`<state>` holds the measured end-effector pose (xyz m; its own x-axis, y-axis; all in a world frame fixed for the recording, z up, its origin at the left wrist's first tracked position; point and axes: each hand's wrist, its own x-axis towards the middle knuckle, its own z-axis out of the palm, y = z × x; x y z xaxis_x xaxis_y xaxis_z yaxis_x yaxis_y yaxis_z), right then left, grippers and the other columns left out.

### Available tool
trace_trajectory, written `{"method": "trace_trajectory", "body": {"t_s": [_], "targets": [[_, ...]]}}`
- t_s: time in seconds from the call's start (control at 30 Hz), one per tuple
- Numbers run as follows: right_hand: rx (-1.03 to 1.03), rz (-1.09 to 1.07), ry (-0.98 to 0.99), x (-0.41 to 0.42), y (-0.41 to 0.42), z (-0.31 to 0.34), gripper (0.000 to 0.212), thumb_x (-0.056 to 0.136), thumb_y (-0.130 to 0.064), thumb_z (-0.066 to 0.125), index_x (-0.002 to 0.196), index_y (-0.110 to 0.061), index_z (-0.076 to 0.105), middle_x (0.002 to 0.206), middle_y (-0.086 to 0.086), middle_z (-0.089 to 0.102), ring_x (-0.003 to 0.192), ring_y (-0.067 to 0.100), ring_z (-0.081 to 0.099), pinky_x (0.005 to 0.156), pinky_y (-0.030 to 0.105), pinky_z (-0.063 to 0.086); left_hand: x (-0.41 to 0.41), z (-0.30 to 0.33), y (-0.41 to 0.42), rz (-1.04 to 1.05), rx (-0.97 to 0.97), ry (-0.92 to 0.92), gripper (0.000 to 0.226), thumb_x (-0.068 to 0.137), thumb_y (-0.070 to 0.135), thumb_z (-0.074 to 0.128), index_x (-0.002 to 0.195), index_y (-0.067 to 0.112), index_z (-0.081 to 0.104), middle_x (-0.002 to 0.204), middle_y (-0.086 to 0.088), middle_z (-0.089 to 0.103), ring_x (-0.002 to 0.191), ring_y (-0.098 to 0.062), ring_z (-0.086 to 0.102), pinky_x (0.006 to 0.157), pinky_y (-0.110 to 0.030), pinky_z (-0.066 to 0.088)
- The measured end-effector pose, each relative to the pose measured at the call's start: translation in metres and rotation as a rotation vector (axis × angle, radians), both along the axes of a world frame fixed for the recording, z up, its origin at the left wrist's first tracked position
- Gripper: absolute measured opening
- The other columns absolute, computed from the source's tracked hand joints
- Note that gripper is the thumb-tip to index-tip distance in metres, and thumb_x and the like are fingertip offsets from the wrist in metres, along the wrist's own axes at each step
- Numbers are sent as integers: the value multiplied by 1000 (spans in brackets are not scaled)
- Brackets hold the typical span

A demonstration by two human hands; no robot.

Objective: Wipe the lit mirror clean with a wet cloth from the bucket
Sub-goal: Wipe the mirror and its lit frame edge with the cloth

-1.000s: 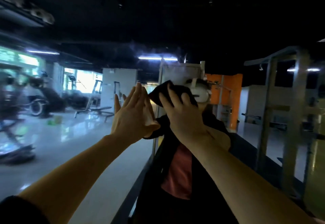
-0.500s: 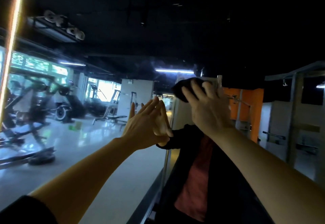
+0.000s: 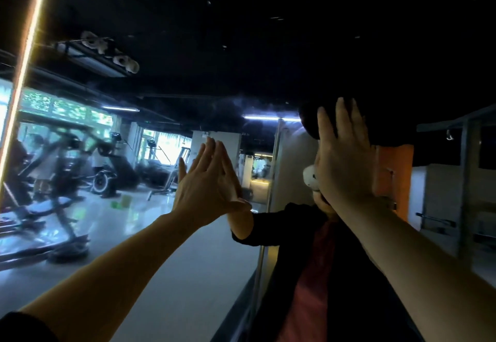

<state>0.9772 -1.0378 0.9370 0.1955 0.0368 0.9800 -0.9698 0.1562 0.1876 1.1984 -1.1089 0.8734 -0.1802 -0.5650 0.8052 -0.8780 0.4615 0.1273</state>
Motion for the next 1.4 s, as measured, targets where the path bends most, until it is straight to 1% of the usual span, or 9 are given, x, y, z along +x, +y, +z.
{"method": "trace_trajectory", "body": {"t_s": [0.2, 0.4, 0.53, 0.67, 0.77, 0.97, 1.1, 1.27, 1.4], "targets": [[135, -54, 104, 77, -46, 22, 51, 96, -18, 56, 142, 1, 46, 147, 32, 41, 139, 47, 35, 116, 52, 26, 6, 1, 1, -71, -42, -26, 132, 58, 85, 41, 154, 14, -15, 159, -1, -25, 149, -18, -18, 121, -46, -10], [350, 55, 235, 113, -59, 7, 57, 106, -33, 23, 156, -8, 18, 162, 23, 14, 152, 36, 7, 118, 39, -7, 6, 3, 7, -543, -310, 740, 54, 101, 33, 40, 152, 18, 29, 154, 2, 35, 137, 1, 31, 109, -15, 28], [622, 659, 83, 121, -34, -6, 52, 104, -7, 36, 155, -6, 24, 160, 12, 26, 150, 22, 18, 120, 19, 10, -21, 19, 14, -927, -239, 806, 52, 101, 44, 27, 151, 31, 23, 159, 9, 27, 145, -2, 25, 120, -33, 24], [587, 1216, -390, 120, -15, -14, 46, 105, -19, 36, 151, -18, 36, 151, 2, 45, 136, 9, 42, 107, 11, 35, -48, 16, -4, -666, -331, 724, 46, 107, 31, 29, 150, 33, 14, 164, 4, 8, 151, -12, -1, 123, -45, 11], [203, 873, -290, 103, -23, -35, 47, 97, -37, 37, 136, -13, 50, 129, 8, 61, 119, 22, 59, 98, 47, 50, -50, 2, -25, -426, -400, 577, 58, 101, 46, 33, 154, 24, 24, 163, 8, 3, 151, -15, -6, 120, -40, 19], [173, 183, 161, 54, -27, -78, 44, 90, -17, 44, 125, 3, 63, 138, 20, 56, 132, 32, 48, 112, 47, 37, 15, 7, -69, -169, -356, 704, 50, 105, 34, 33, 153, 18, 30, 163, 1, 15, 151, -17, 0, 121, -38, 18], [212, 112, 172, 50, -29, -74, 47, 92, -20, 40, 127, 2, 63, 137, 21, 58, 132, 33, 50, 115, 45, 33, 8, 14, -62, -94, -292, 805, 50, 106, 29, 32, 152, 12, 30, 163, -4, 19, 152, -24, 3, 122, -32, 11], [196, 144, 221, 43, -22, -68, 51, 101, -24, 28, 121, 3, 67, 130, 18, 64, 126, 28, 57, 110, 39, 42, -47, 24, -29, -451, -654, 28, 49, 102, 26, 41, 146, 3, 41, 158, -15, 27, 150, -30, 13, 120, -27, 15], [162, 213, 169, 25, -6, -67, 42, 95, -25, 45, 114, 0, 71, 123, 16, 68, 118, 27, 63, 103, 38, 48, -32, 57, -47, -290, -506, 458, 56, 100, 38, 35, 151, 16, 33, 164, -13, 5, 151, -29, 7, 116, -49, 32]]}}
